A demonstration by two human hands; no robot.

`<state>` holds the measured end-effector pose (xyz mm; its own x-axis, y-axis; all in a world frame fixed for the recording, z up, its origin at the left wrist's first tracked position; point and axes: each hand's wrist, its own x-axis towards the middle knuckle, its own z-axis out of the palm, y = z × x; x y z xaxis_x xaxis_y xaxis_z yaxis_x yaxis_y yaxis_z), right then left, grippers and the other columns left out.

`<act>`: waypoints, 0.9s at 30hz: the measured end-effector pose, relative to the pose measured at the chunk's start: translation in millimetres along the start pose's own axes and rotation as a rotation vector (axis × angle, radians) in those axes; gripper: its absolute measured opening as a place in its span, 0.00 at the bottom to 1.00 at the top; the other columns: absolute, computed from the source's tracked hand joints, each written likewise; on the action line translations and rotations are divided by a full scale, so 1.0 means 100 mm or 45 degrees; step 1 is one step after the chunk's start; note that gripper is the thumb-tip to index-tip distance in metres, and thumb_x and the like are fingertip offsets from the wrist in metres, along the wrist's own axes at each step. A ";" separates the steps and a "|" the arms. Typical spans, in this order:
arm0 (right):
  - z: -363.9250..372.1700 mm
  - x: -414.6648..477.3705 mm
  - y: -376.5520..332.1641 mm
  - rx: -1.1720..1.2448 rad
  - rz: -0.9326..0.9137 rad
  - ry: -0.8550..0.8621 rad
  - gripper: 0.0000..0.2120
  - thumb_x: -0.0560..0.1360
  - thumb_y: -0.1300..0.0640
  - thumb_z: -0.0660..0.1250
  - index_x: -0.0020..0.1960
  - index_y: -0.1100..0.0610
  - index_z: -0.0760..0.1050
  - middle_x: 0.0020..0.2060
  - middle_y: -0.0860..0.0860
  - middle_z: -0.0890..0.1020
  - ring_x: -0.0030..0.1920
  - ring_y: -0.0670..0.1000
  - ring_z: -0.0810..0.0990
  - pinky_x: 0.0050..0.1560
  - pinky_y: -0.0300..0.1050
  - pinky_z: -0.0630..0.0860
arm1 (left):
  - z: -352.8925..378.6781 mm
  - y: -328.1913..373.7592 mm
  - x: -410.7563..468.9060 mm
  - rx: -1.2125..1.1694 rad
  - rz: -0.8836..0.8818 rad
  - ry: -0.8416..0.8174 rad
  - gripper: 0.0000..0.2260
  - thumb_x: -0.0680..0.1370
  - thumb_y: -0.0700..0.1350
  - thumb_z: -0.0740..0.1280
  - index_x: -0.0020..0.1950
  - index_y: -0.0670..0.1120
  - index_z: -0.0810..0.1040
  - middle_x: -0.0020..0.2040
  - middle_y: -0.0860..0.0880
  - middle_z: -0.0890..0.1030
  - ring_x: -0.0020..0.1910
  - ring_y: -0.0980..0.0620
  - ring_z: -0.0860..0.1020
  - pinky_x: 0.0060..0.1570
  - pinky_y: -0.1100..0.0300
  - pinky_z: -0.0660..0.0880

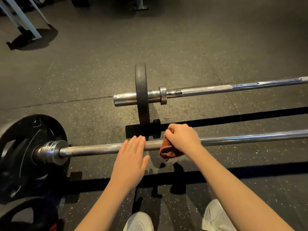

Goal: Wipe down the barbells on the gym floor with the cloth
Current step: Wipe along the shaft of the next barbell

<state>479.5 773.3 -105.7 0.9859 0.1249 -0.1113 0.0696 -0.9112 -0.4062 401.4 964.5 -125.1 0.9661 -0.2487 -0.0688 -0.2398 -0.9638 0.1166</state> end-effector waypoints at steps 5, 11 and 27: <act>0.17 -0.43 0.17 0.034 -0.259 0.298 0.13 0.78 0.48 0.60 0.52 0.55 0.78 0.46 0.51 0.78 0.47 0.55 0.76 0.45 0.49 0.75 | 0.01 0.00 0.00 -0.014 -0.017 -0.001 0.28 0.79 0.56 0.51 0.74 0.43 0.65 0.72 0.46 0.70 0.73 0.47 0.66 0.72 0.51 0.53; 0.11 -0.18 0.23 0.006 -0.134 0.273 0.16 0.78 0.45 0.58 0.48 0.55 0.78 0.41 0.52 0.79 0.43 0.56 0.76 0.42 0.50 0.72 | -0.01 0.03 0.01 -0.067 -0.026 0.017 0.24 0.82 0.52 0.57 0.76 0.44 0.62 0.74 0.47 0.66 0.75 0.48 0.62 0.73 0.54 0.47; -0.29 -0.33 0.52 -0.098 -0.213 1.032 0.14 0.71 0.63 0.73 0.55 0.62 0.75 0.47 0.61 0.77 0.46 0.59 0.73 0.44 0.52 0.75 | -0.06 0.26 0.19 -0.134 0.114 -0.044 0.32 0.77 0.60 0.42 0.77 0.46 0.60 0.74 0.50 0.65 0.74 0.51 0.61 0.73 0.57 0.46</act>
<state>455.2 710.1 -97.2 0.7635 -0.0334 0.6450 0.2064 -0.9337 -0.2926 414.6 935.5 -117.6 0.9370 -0.3383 -0.0872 -0.3119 -0.9225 0.2273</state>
